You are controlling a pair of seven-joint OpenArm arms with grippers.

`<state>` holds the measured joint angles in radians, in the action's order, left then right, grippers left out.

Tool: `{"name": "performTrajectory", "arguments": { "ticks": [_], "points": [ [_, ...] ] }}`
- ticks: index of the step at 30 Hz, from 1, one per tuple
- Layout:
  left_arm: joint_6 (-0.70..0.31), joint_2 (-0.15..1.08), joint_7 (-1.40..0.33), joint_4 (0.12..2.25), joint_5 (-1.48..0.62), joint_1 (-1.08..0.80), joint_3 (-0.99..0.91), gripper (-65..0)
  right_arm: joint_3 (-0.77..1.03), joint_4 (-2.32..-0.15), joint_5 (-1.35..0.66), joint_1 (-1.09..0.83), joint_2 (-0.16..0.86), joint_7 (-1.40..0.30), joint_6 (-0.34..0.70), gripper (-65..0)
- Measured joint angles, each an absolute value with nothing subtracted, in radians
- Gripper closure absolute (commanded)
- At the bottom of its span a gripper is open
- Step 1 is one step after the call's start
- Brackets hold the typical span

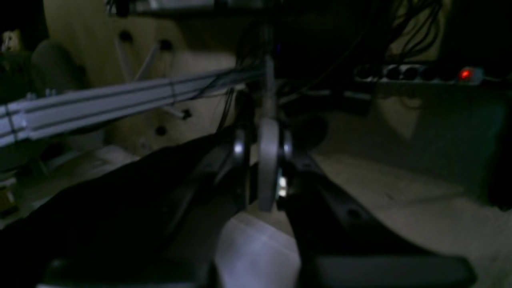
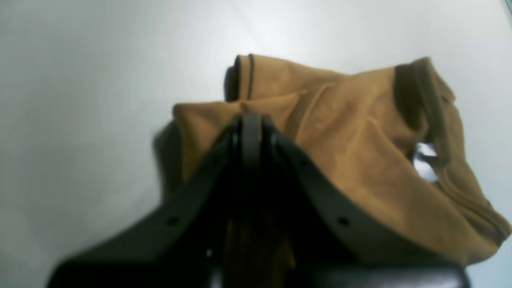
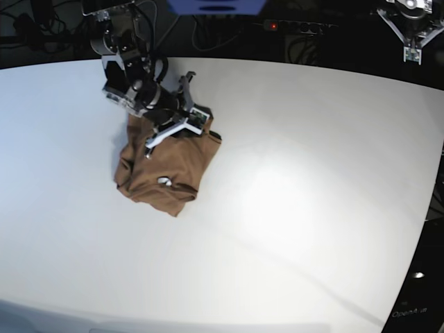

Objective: Fold the T-shirt properly
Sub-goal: 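Tuck the shirt's loose edge under with the right gripper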

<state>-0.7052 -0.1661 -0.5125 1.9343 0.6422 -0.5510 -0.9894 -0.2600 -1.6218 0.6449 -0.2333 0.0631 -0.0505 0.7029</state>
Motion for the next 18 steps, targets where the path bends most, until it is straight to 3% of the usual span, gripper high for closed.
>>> {"name": "performTrajectory", "arguments": {
  "ticks": [18],
  "points": [
    [-0.707, -0.164, -0.497, 1.912, 0.636, -0.541, -0.979, -4.1, -0.199, -1.633, 0.622, -0.289, 0.115, -0.011, 0.696, -0.1]
  ]
}}
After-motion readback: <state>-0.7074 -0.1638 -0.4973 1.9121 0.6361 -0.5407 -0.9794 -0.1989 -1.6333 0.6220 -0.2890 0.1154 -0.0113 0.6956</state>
